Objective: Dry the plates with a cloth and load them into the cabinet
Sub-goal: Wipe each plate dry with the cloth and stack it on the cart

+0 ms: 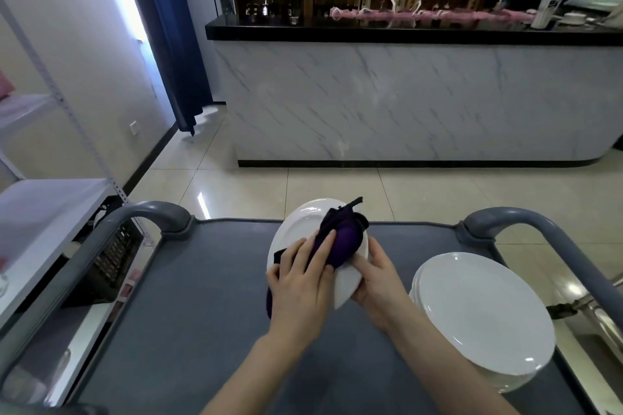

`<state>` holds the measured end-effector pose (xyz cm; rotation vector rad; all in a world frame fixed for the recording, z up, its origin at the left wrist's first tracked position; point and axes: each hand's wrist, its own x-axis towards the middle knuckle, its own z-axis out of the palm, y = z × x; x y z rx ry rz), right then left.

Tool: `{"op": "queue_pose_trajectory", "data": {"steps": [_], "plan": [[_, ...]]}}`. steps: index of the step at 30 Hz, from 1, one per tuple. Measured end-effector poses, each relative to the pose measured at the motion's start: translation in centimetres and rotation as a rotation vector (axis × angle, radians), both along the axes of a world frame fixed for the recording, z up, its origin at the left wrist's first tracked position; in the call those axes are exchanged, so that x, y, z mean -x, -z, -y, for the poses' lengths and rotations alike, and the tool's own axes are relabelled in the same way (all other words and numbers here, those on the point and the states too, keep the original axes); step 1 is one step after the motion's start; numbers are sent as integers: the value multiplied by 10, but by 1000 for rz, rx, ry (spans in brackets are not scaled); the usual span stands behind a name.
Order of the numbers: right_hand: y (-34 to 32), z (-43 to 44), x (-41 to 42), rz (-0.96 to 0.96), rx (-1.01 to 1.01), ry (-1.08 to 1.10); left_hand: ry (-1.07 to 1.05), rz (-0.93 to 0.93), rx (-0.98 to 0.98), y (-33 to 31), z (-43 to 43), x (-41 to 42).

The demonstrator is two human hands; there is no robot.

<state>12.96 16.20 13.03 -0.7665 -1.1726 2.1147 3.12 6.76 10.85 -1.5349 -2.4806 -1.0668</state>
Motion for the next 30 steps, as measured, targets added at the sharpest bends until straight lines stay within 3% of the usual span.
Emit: {"op": "queue_pose_trajectory", "data": {"steps": [8,14,21,30], "plan": [[5,0,-13,56,-25,-65,0,-41,124,-4,-18,43],[4,-1,-19,69,-15,-112,-131,186,117,16,0,61],[4,-9,-11,20,28,-24,-17,-55,-6,19,32,23],[12,-4,-14,50,11,-31,46,-35,72,16,4,17]]}}
